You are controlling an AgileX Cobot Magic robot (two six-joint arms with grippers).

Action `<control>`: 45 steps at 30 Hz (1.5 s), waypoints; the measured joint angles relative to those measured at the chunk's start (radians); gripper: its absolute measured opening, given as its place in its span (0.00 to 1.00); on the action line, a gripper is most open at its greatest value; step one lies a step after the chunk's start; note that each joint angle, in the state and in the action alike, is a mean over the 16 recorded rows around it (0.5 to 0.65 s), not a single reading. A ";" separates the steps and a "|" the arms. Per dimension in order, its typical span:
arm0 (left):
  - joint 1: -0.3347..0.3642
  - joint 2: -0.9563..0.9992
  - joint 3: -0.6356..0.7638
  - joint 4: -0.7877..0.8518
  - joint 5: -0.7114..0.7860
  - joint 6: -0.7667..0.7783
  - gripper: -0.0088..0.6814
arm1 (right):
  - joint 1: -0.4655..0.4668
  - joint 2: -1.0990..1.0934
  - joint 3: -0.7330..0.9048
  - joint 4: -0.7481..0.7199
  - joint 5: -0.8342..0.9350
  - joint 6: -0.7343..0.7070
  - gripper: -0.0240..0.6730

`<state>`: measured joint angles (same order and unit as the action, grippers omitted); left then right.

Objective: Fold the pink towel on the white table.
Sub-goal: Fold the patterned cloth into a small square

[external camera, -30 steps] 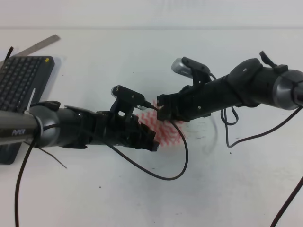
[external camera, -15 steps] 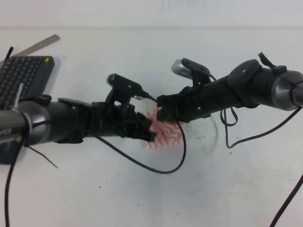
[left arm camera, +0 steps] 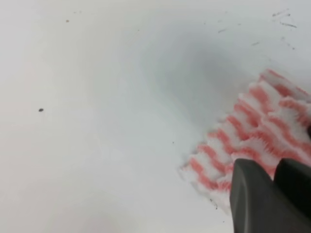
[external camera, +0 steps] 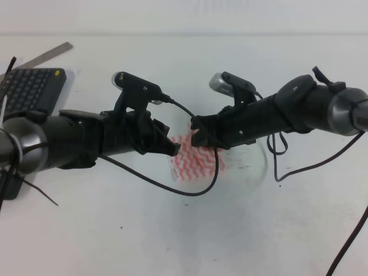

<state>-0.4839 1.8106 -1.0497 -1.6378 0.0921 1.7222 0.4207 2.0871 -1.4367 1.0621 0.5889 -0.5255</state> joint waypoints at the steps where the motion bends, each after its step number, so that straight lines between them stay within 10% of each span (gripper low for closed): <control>1: 0.000 -0.001 0.000 -0.001 -0.001 0.000 0.03 | 0.000 0.002 0.000 0.004 -0.001 0.000 0.03; 45: 0.000 -0.004 0.000 -0.003 -0.004 0.001 0.03 | 0.000 0.019 -0.040 0.078 0.047 -0.004 0.07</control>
<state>-0.4839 1.8065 -1.0494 -1.6410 0.0879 1.7234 0.4207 2.1064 -1.4766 1.1405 0.6355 -0.5293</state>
